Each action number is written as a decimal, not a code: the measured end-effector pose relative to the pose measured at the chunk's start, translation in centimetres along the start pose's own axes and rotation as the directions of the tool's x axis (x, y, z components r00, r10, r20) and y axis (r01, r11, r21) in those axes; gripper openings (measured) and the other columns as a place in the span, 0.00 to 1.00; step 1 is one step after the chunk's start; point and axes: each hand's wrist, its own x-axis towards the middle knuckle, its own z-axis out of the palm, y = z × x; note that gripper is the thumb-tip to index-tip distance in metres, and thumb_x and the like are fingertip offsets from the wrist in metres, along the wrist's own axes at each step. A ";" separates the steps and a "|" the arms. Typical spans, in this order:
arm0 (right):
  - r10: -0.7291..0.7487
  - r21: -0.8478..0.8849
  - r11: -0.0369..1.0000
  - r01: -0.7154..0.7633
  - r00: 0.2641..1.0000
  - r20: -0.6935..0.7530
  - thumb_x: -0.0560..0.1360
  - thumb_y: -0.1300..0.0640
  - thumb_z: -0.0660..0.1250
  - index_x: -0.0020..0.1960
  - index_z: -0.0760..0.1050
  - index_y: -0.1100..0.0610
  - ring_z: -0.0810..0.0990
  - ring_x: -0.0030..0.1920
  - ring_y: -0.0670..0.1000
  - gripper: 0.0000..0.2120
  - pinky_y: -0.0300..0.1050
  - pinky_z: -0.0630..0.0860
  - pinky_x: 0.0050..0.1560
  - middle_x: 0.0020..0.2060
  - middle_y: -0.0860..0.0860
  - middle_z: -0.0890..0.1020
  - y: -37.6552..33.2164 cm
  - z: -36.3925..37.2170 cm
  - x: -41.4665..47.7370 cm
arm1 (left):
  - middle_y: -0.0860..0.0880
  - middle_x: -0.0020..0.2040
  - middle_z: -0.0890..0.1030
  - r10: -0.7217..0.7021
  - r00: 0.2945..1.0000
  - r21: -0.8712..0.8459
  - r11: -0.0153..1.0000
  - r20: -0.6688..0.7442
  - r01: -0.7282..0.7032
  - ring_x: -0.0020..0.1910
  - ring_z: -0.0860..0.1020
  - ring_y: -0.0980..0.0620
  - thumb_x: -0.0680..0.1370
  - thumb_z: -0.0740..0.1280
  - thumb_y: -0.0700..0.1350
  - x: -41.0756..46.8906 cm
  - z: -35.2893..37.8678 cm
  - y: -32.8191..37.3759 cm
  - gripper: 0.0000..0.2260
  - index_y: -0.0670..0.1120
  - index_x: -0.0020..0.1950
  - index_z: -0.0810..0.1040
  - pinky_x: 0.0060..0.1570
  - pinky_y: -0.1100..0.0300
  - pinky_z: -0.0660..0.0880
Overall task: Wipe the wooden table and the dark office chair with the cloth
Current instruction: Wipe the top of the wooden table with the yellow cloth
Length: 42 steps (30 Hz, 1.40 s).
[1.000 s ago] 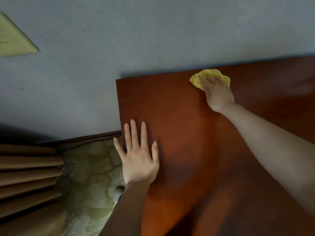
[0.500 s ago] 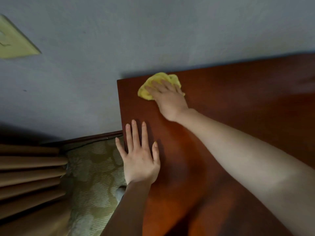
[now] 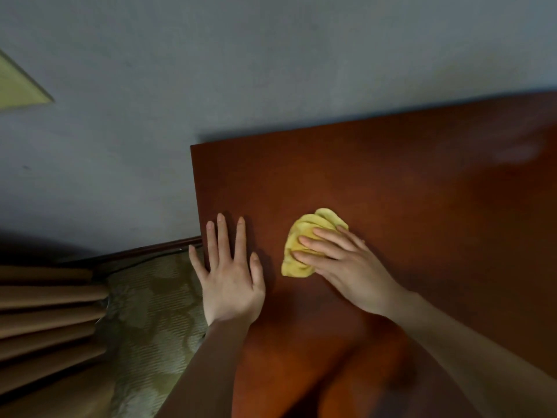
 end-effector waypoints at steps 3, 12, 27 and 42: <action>0.069 -0.002 0.998 -0.069 0.997 -0.025 0.78 0.52 0.59 0.67 0.74 0.45 0.67 0.70 0.49 0.18 0.53 0.67 0.64 0.67 0.43 0.74 2.2 -0.8 -1.7 | 0.49 0.78 0.44 -0.006 1.000 -0.004 1.000 -0.003 0.006 0.76 0.38 0.52 0.78 0.39 0.56 0.0 0.0 0.1 0.27 0.53 0.78 0.46 0.73 0.43 0.37; 0.349 0.073 0.937 -0.342 0.927 -0.138 0.78 0.64 0.64 0.70 0.71 0.54 0.68 0.70 0.61 0.21 0.59 0.66 0.68 0.69 0.55 0.72 11.3 -3.1 1.2 | 0.48 0.79 0.46 -0.008 1.000 -0.002 1.000 -0.003 0.008 0.76 0.38 0.52 0.79 0.40 0.56 -0.1 0.2 0.2 0.27 0.52 0.78 0.48 0.73 0.43 0.38; 0.753 0.119 0.656 -0.745 0.638 -0.162 0.83 0.55 0.51 0.76 0.59 0.48 0.52 0.76 0.56 0.21 0.56 0.50 0.74 0.77 0.51 0.58 15.8 -4.0 10.0 | 0.49 0.79 0.46 -0.006 1.000 -0.014 1.000 -0.003 0.006 0.76 0.39 0.52 0.79 0.41 0.57 0.1 0.0 0.0 0.28 0.52 0.78 0.49 0.73 0.45 0.36; -0.067 -0.088 0.994 0.070 0.997 0.034 0.78 0.54 0.55 0.68 0.71 0.45 0.64 0.71 0.50 0.21 0.53 0.58 0.69 0.67 0.44 0.73 2.1 0.1 -6.6 | 0.49 0.79 0.44 -0.014 1.000 -0.003 1.000 0.009 0.014 0.76 0.37 0.53 0.78 0.39 0.57 0.0 0.0 0.1 0.28 0.53 0.78 0.47 0.73 0.44 0.37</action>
